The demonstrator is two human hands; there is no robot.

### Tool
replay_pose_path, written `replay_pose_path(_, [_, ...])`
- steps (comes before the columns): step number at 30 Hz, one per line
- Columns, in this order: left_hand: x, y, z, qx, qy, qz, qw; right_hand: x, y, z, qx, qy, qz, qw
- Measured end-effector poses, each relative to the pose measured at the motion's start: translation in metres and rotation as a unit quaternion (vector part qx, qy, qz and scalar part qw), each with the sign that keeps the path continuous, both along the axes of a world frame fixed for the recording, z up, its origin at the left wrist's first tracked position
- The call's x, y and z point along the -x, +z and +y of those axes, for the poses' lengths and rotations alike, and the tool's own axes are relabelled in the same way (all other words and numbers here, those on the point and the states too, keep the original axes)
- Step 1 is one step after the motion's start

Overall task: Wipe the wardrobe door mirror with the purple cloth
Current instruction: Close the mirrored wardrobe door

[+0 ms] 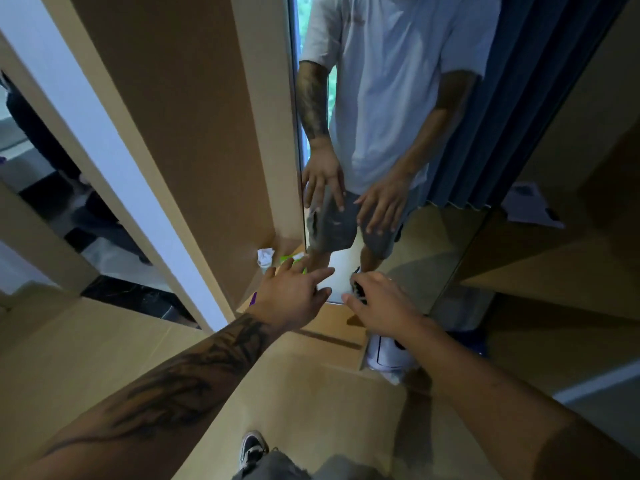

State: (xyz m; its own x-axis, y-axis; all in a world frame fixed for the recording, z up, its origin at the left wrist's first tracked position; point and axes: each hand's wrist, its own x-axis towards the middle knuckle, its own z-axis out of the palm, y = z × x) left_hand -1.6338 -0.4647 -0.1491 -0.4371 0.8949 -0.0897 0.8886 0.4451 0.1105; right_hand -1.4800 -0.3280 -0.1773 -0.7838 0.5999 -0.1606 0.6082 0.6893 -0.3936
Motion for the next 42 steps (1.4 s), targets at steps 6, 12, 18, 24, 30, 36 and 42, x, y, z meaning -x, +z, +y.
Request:
replay_pose_path(6, [-0.028, 0.052, 0.021, -0.053, -0.024, 0.025, 0.998, -0.028, 0.049, 0.020, -0.015, -0.011, 0.081, 0.997])
replay_pose_path(12, [-0.038, 0.114, 0.045, -0.156, -0.063, 0.032, 0.985, -0.047, 0.122, 0.043, -0.071, -0.037, 0.164, 0.983])
replay_pose_path(18, [-0.028, 0.190, 0.062, -0.255, -0.062, 0.111, 0.958, -0.059, 0.218, 0.061, -0.144, -0.077, 0.295, 0.941])
replay_pose_path(24, [-0.009, 0.265, 0.075, -0.352, -0.033, 0.183, 0.917, -0.063, 0.293, 0.078, -0.255, -0.158, 0.435, 0.849])
replay_pose_path(30, [-0.012, 0.291, 0.093, -0.375, -0.039, 0.214, 0.901, -0.055, 0.318, 0.100, -0.197, -0.255, 0.460, 0.827])
replay_pose_path(36, [-0.005, 0.282, 0.105, -0.349, -0.047, 0.185, 0.917, -0.047, 0.311, 0.106, -0.087, -0.277, 0.506, 0.812])
replay_pose_path(42, [-0.001, 0.276, 0.111, -0.333, -0.053, 0.176, 0.925, -0.048, 0.313, 0.122, 0.008, -0.297, 0.507, 0.810])
